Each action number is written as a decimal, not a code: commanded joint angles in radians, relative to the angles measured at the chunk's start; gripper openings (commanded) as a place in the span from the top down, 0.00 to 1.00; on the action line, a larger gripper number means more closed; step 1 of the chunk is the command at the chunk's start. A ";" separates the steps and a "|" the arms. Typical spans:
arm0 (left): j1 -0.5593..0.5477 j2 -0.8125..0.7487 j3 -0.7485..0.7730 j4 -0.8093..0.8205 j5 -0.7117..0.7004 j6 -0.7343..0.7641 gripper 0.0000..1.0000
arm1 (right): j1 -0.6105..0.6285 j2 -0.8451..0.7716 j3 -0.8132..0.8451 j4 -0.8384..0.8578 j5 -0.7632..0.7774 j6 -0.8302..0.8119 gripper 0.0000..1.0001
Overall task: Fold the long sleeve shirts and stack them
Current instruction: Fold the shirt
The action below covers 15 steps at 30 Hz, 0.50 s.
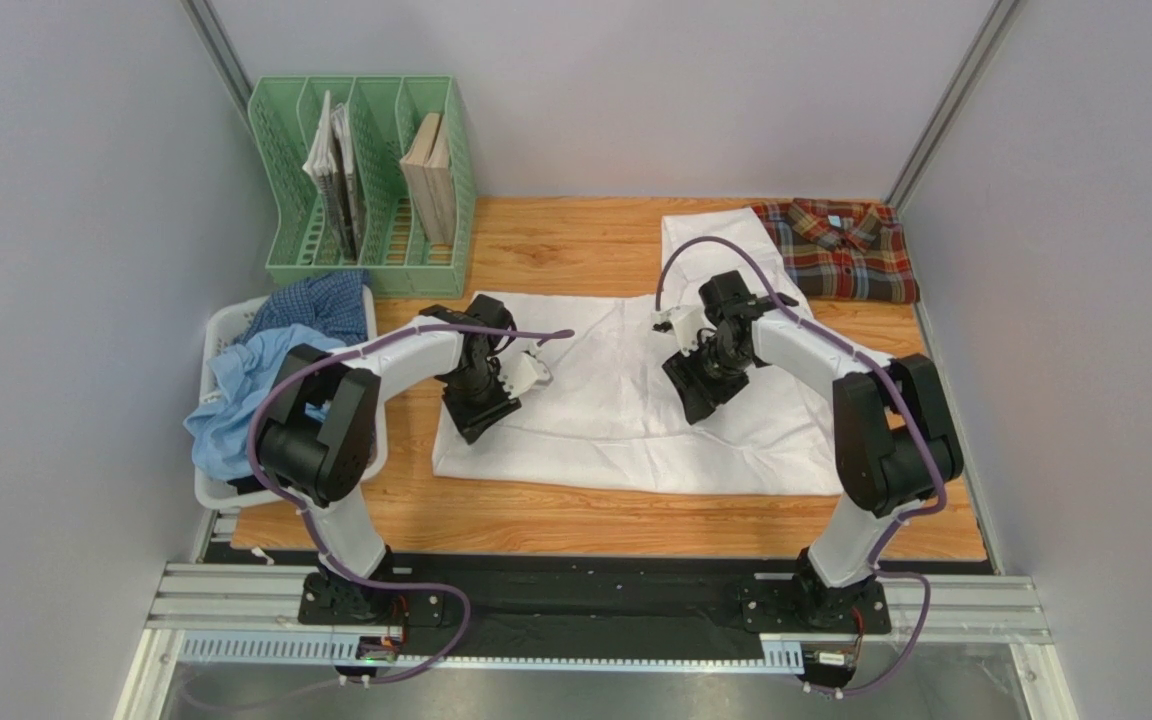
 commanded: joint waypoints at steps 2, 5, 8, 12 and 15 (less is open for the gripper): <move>0.017 -0.019 0.009 -0.002 0.005 -0.029 0.57 | 0.025 0.068 0.059 0.105 0.098 0.090 0.51; 0.027 -0.024 0.012 -0.008 0.017 -0.023 0.58 | 0.032 0.099 0.071 0.111 0.121 0.101 0.59; 0.033 -0.027 0.014 -0.011 0.034 -0.014 0.65 | 0.032 0.109 0.075 0.111 0.135 0.105 0.71; 0.036 -0.024 0.018 -0.014 0.029 -0.011 0.77 | 0.032 0.115 0.076 0.107 0.150 0.104 0.86; 0.040 -0.038 0.024 -0.020 0.028 -0.008 0.87 | 0.032 0.103 0.079 0.107 0.153 0.105 0.96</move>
